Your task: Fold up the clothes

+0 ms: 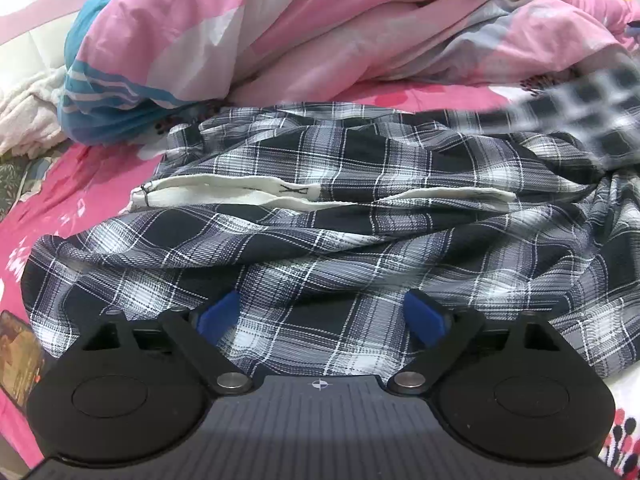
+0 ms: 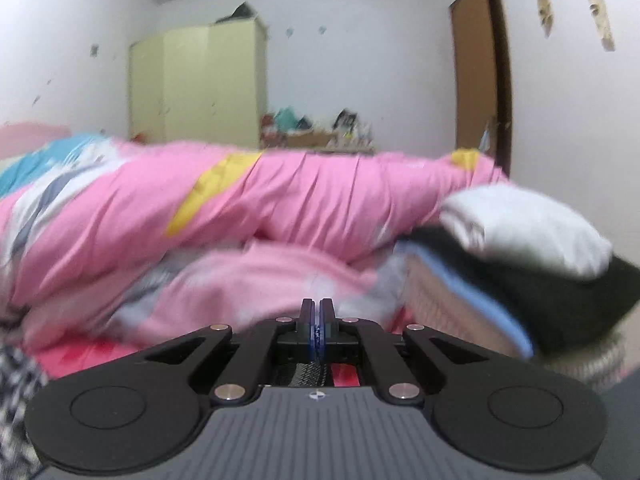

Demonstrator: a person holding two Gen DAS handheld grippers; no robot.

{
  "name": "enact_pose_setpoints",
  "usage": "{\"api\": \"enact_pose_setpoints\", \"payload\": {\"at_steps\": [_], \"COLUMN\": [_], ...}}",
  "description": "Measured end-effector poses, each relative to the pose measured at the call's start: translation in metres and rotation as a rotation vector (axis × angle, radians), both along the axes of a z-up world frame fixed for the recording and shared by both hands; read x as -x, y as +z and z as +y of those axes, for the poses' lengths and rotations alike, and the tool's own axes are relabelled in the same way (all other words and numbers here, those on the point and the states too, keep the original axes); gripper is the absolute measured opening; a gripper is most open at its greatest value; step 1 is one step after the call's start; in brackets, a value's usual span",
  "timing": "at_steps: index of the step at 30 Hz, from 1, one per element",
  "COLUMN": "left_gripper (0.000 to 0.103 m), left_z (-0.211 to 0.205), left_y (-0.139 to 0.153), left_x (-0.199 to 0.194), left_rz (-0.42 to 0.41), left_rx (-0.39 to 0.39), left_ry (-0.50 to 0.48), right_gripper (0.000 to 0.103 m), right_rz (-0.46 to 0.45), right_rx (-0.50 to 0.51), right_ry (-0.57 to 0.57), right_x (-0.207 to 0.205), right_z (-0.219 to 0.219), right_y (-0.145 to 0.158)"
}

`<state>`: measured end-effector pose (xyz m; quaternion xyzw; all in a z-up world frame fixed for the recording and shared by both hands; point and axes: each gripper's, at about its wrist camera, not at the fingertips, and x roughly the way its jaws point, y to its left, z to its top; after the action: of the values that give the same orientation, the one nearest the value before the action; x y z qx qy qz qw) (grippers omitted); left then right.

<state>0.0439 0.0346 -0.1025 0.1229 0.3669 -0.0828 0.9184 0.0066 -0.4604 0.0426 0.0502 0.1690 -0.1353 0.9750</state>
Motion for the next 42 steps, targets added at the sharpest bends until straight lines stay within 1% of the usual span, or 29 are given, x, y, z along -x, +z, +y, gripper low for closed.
{"api": "enact_pose_setpoints", "payload": {"at_steps": [2,5,7,11,13,14,15,16,19,20,21,23,25,28,32,34,38,40,42], "left_gripper": [0.093,0.095,0.095,0.097,0.097,0.097,0.097,0.097,0.097,0.097,0.097,0.097,0.097,0.097,0.097,0.096,0.096,0.095,0.095], "left_z": [0.0,0.0,0.001,0.002,0.003,0.004,0.005,0.005,0.007,0.008,0.009,0.013,0.025,0.042,0.065,0.077,0.1,0.112,0.123], "left_y": [0.0,0.0,0.0,-0.001,0.0,0.001,0.001,0.002,0.004,0.004,0.005,0.007,0.012,0.018,0.027,0.031,0.037,0.032,0.026], "left_x": [0.0,-0.001,-0.001,-0.003,-0.002,-0.001,-0.001,-0.001,0.001,0.001,0.002,0.004,0.01,0.019,0.031,0.037,0.046,0.044,0.04], "left_rz": [-0.001,-0.004,-0.004,-0.002,-0.006,-0.008,-0.011,-0.013,-0.02,-0.022,-0.024,-0.032,-0.046,-0.066,-0.093,-0.107,-0.128,-0.117,-0.102], "left_rx": [0.0,-0.005,-0.004,0.001,0.008,0.012,0.016,0.019,0.031,0.035,0.039,0.057,0.096,0.155,0.232,0.271,0.341,0.362,0.39], "left_ry": [0.002,0.0,0.0,0.003,0.006,0.007,0.009,0.011,0.016,0.017,0.019,0.032,0.064,0.111,0.174,0.206,0.273,0.307,0.337], "right_gripper": [0.001,0.001,0.001,0.005,0.012,0.024,0.039,0.045,0.047,0.05,0.056,0.062,0.063,0.065,0.065,0.065,0.065,0.065,0.065], "right_rz": [-0.011,0.008,0.056,0.205,0.261,0.267,0.263,0.25,0.2,0.182,0.165,0.14,0.142,0.169,0.209,0.241,0.324,0.362,0.377], "right_rx": [0.004,0.03,0.042,0.018,-0.004,-0.003,0.005,0.019,0.045,0.037,0.024,0.001,-0.001,0.038,0.05,0.038,-0.023,-0.045,-0.057], "right_ry": [-0.022,-0.049,-0.058,-0.101,-0.128,-0.138,-0.146,-0.152,-0.141,-0.111,-0.072,0.021,0.145,0.337,0.576,0.666,0.771,0.812,0.842], "right_x": [-0.022,-0.059,-0.082,-0.112,-0.112,-0.108,-0.102,-0.092,-0.053,-0.039,-0.026,-0.001,0.018,0.04,0.052,0.049,0.034,0.027,0.025], "right_z": [-0.007,-0.013,-0.015,-0.02,-0.022,-0.023,-0.022,-0.021,-0.011,-0.005,0.002,0.018,0.044,0.093,0.163,0.196,0.245,0.265,0.283], "right_y": [-0.001,-0.014,-0.03,-0.07,-0.086,-0.088,-0.089,-0.087,-0.069,-0.062,-0.055,-0.042,-0.038,-0.043,-0.062,-0.075,-0.099,-0.109,-0.115]}}
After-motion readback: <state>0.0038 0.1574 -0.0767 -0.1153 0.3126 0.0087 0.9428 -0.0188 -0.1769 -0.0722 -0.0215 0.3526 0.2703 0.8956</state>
